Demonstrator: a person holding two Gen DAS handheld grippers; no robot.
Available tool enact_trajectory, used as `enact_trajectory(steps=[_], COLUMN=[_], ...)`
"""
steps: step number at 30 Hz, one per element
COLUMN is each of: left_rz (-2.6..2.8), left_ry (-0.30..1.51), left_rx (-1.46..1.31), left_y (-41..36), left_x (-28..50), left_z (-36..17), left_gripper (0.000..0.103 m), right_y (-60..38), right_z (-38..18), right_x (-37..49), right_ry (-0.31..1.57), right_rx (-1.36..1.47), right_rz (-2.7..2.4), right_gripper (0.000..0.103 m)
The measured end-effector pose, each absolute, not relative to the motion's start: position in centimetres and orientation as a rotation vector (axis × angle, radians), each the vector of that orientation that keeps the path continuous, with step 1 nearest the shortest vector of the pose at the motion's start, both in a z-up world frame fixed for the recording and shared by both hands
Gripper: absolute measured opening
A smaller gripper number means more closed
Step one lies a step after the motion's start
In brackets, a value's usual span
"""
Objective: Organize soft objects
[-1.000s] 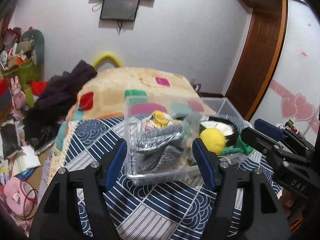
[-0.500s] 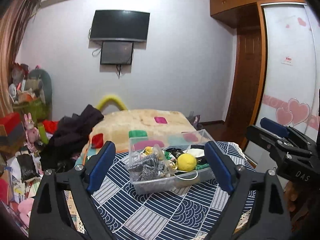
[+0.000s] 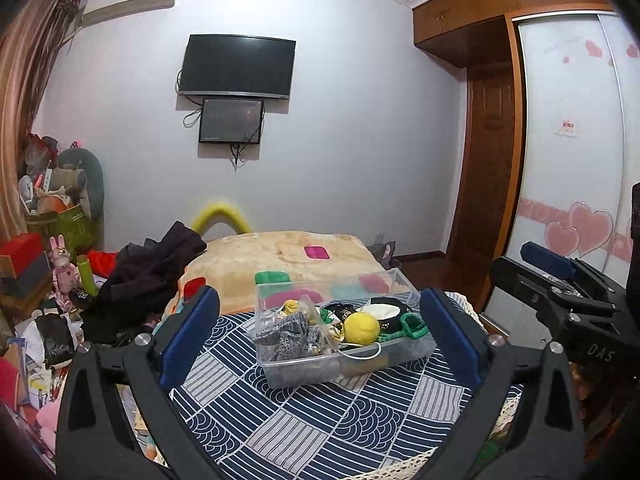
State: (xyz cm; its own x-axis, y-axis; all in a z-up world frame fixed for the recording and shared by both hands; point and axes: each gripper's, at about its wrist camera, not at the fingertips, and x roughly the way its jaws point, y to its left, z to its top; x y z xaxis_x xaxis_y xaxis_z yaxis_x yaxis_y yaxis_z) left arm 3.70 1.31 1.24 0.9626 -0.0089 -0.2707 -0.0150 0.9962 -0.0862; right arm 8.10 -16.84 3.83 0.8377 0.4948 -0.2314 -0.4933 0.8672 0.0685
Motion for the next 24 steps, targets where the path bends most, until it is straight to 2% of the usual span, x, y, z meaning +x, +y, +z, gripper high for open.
enact_trajectory(steps=[24], left_rz=[-0.005], left_ry=[0.267], left_rx=[-0.079], left_y=[0.98], left_x=[3.63], left_z=[1.43], left_gripper=[0.103], right_y=[-17.16], right_z=[3.63], right_x=[7.48], right_ry=[0.252], right_rx=[0.024], right_rz=[0.533], right_gripper=[0.082])
